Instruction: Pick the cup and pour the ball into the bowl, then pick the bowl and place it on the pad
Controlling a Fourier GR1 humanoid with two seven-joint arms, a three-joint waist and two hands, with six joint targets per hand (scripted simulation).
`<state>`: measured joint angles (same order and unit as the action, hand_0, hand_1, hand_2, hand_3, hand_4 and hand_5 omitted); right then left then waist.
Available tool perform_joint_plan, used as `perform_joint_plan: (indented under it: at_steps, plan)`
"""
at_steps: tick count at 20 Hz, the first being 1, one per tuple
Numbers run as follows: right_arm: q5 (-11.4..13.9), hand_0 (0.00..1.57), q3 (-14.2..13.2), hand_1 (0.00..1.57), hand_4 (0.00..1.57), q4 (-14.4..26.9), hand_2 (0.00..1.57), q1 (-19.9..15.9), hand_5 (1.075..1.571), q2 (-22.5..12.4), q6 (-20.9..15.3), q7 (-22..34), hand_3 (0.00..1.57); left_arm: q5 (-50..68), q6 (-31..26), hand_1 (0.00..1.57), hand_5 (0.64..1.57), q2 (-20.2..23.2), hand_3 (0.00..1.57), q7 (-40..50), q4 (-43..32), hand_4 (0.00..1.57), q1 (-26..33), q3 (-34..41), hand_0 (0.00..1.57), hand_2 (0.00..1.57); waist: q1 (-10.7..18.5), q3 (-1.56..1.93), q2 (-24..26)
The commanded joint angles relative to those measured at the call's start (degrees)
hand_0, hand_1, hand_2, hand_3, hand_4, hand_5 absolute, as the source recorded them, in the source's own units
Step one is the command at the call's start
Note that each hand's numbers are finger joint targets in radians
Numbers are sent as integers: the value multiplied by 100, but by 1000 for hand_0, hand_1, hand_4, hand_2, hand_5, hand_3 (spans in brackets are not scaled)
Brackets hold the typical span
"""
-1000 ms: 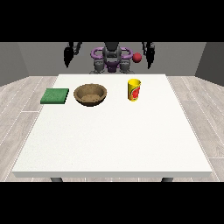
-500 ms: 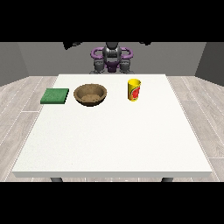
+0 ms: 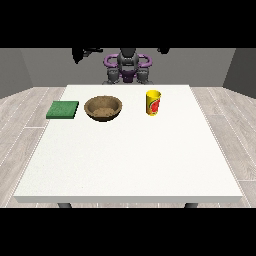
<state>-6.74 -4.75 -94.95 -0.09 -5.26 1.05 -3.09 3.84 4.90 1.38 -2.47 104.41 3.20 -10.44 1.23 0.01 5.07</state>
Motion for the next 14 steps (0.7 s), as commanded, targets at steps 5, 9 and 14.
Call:
perform_joint_plan:
  at_steps: [5, 9, 14]
  plan:
    - [61, 0, -24, 0, 0, 613, 0, -822, 1564, 34, 154, -814, 0, -244, 7, 0, 1317, 359, 0, -471, -802, 0, -1403, 810, 0, 0, -160, 0, -1416]
    - [-38, 0, -286, 0, 0, 1075, 0, -1109, 1559, -250, 471, -1317, 0, -219, -68, 0, 1254, 551, 0, -789, -1394, 0, -1861, 1155, 0, 0, -298, 1, -1862]
    - [-231, 0, -558, 0, 0, 1556, 0, -1356, 1560, -592, 765, -1210, 0, -445, 8, 0, 1257, 540, 0, -1342, -2444, 0, -2108, 1318, 0, 0, -446, -1, -1625]
